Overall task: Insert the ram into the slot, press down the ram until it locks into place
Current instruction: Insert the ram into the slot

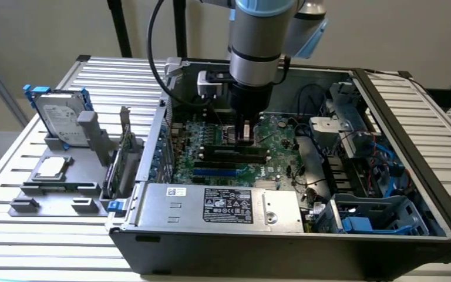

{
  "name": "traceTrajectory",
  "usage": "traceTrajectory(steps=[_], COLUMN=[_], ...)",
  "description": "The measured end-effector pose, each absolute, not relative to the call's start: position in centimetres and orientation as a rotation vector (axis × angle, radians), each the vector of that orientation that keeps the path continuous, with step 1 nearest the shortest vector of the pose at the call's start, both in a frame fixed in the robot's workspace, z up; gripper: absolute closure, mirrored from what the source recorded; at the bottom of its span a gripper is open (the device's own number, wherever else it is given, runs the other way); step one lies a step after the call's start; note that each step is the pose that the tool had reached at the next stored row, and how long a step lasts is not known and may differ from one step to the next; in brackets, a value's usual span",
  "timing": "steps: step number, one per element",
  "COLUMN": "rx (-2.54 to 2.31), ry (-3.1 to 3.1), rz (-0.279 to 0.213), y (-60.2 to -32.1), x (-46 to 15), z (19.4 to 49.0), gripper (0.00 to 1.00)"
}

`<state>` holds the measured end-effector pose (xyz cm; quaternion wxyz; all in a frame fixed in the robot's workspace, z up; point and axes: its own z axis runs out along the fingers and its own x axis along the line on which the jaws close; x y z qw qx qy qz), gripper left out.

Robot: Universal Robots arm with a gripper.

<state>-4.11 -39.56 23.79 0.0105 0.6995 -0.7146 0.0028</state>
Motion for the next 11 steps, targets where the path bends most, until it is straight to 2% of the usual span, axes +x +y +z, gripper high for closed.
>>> traceTrajectory(steps=[11], rx=[2.181], ry=[-2.228], rz=[0.013], y=[-39.55], x=[-4.12], z=[23.45], gripper=[0.87])
